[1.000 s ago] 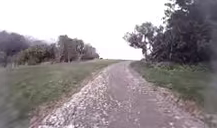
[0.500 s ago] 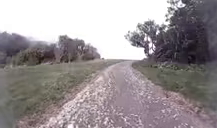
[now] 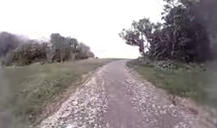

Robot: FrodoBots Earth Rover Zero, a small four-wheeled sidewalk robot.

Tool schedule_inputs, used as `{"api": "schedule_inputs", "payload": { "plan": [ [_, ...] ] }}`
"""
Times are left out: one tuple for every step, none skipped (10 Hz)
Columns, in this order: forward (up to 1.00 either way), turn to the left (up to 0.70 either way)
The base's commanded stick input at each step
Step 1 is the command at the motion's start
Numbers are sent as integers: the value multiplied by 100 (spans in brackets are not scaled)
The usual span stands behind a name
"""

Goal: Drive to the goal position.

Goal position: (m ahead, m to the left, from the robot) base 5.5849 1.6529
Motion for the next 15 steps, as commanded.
{"api": "schedule_inputs", "payload": {
  "plan": [
    [85, -15],
    [85, -34],
    [85, -34],
    [85, -29],
    [85, -18],
    [85, -7],
    [85, 0],
    [85, 0],
    [85, 0],
    [85, 0],
    [85, 0],
    [85, 0],
    [85, -26],
    [85, -33],
    [85, -34]
  ]
}}
